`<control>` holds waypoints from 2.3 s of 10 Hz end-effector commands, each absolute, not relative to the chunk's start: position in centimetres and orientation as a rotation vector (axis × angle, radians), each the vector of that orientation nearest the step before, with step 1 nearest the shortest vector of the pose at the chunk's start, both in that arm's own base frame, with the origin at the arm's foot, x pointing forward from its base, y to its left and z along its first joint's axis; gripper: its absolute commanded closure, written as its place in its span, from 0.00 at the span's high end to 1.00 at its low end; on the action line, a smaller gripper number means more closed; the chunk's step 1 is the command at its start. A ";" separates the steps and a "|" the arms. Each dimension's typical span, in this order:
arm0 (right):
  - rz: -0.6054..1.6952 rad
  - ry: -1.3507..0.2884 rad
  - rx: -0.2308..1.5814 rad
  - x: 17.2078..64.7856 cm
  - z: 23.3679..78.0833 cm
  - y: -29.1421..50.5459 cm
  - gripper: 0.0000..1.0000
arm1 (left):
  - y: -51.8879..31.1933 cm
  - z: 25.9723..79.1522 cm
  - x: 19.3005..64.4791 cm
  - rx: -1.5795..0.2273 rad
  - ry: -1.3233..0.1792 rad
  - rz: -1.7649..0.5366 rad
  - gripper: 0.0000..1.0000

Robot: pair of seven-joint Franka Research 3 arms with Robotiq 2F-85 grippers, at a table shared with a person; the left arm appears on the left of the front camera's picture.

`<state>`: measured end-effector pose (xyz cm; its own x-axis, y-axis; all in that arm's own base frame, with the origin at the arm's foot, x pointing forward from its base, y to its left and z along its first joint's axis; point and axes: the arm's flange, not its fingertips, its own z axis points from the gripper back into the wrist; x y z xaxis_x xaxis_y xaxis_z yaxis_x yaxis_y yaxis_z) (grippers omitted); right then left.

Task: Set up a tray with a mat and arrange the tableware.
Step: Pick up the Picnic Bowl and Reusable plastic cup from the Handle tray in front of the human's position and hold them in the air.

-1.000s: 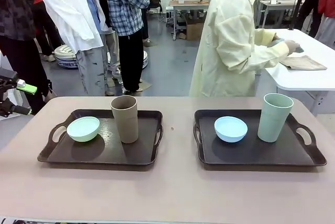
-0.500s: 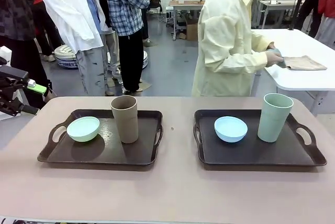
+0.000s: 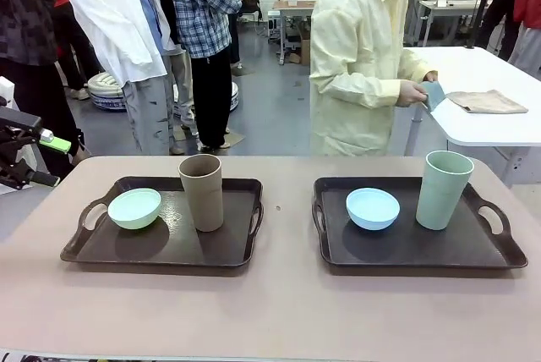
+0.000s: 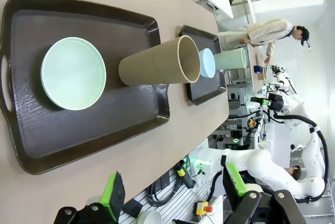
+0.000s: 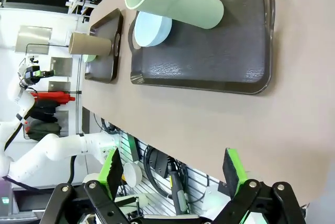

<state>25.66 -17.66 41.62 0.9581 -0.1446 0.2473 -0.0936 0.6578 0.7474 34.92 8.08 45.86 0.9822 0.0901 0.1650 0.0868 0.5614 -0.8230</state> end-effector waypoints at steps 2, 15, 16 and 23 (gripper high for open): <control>-0.007 -0.304 0.868 25.7 41.4 -17.8 1.00 | 8.1 45.8 35.0 -0.994 -0.207 -0.005 1.00; -0.007 -0.304 0.868 25.7 41.4 -17.8 1.00 | 8.1 45.8 35.0 -0.994 -0.207 -0.005 1.00; -0.007 -0.304 0.868 25.7 41.4 -17.8 1.00 | 8.1 45.8 35.0 -0.994 -0.207 -0.005 1.00; -0.007 -0.304 0.868 25.7 41.4 -17.8 1.00 | 8.1 45.8 35.0 -0.994 -0.207 -0.005 1.00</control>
